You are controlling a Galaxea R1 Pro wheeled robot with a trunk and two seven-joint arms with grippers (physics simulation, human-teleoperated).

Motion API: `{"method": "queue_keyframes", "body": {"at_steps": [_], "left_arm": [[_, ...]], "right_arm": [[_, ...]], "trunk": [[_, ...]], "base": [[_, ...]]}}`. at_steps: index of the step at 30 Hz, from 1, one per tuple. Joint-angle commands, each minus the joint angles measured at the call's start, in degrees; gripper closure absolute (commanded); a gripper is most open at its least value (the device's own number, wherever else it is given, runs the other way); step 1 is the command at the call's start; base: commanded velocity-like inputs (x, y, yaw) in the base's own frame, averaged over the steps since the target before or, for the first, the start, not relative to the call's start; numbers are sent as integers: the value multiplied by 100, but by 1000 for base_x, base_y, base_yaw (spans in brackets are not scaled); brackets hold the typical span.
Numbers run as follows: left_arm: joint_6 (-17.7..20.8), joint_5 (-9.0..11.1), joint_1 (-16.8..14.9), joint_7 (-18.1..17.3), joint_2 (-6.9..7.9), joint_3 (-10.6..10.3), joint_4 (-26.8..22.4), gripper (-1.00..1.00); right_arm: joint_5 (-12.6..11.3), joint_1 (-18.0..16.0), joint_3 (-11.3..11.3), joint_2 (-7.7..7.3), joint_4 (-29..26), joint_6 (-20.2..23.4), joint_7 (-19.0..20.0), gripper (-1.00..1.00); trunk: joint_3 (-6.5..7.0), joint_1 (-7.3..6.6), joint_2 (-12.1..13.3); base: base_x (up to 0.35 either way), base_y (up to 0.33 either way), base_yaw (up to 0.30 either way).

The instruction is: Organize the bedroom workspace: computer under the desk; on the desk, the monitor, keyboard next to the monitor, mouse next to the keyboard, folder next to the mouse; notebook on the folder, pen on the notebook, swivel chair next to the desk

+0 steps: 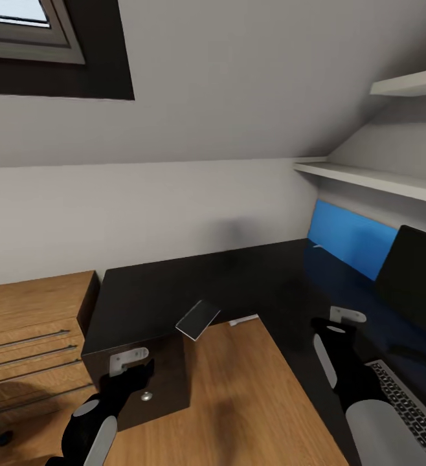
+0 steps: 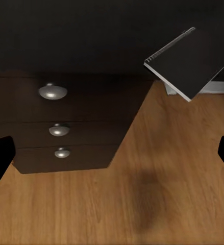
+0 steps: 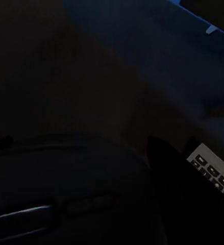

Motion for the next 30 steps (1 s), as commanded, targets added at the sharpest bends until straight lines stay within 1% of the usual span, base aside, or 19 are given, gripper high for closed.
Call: {"method": "queue_keyframes", "body": {"at_steps": [1,5,7,8,10,11,12,13,14,15,16,17,20,21,22,24,25,26,30], "left_arm": [[17,61,-5,54,0,-6,-8,-100],[19,61,-5,54,0,-7,-6,-100],[18,61,-5,54,0,-7,-4,-100],[18,61,-5,54,0,-7,-4,-100],[18,61,-5,54,0,-7,-2,-100],[18,61,-5,54,0,-7,-3,-100],[18,61,-5,54,0,-7,-3,-100],[18,61,-5,54,0,-7,-1,-100],[18,61,-5,54,0,-6,-1,-100],[18,61,-5,54,0,-7,0,-100],[18,61,-5,54,0,-7,0,-100],[18,61,-5,54,0,-7,0,-100],[18,61,-5,54,0,-7,0,-100],[18,61,-5,54,0,-7,0,-100],[18,61,-5,54,0,-7,0,-100],[18,61,-5,54,0,-7,0,-100],[18,61,-5,54,0,-7,0,-100],[18,61,-5,54,0,-7,0,-100],[18,61,-5,54,0,-7,0,-100]], "right_arm": [[-32,-4,37,-6,1,9,-35,100],[-17,-4,355,-28,96,-83,-22,100],[-14,-4,429,-47,119,-101,-17,100],[-14,-4,459,-84,131,-109,-13,100],[-20,-4,489,-235,242,-154,80,100],[-20,-7,495,-328,378,-235,218,100],[-18,-8,497,-376,460,-294,307,100],[-15,-15,499,-489,686,-478,534,100],[-12,-31,500,-642,1035,-771,836,100],[-11,-44,502,-728,1266,-968,1002,100],[-9,-55,504,-790,1479,-1149,1131,100],[-7,-60,504,-814,1575,-1232,1183,100],[25,-106,506,-884,1961,-1699,1348,100],[78,-120,509,-897,2065,-1895,1414,100],[119,-125,510,-902,2107,-1979,1454,100],[350,-141,510,-915,2277,-2199,1657,100],[526,-147,508,-939,2421,-2343,1807,100],[638,-150,507,-965,2529,-2498,1894,100],[735,-193,501,-1046,2648,-2642,1973,100]], "trunk": [[-9,2,-8],[-9,2,-8],[-9,2,-8],[-9,2,-8],[-9,2,-8],[-9,2,-8],[-9,2,-8],[-9,2,-8],[-9,2,-8],[-9,2,-8],[-9,2,-8],[-9,2,-8],[-9,2,-8],[-9,2,-8],[-9,2,-8],[-9,2,-8],[-9,2,-8],[-9,2,-8],[-9,2,-8]], "base": [[13,-125,0],[5,-50,0],[2,-15,0],[1,-9,0],[0,-5,0],[0,-2,0],[0,-2,0],[0,-1,0],[0,0,0],[0,0,0],[0,0,0],[0,0,0],[0,0,0],[0,0,0],[0,0,0],[0,0,0],[0,0,0],[0,0,0],[81,-12,0]]}}
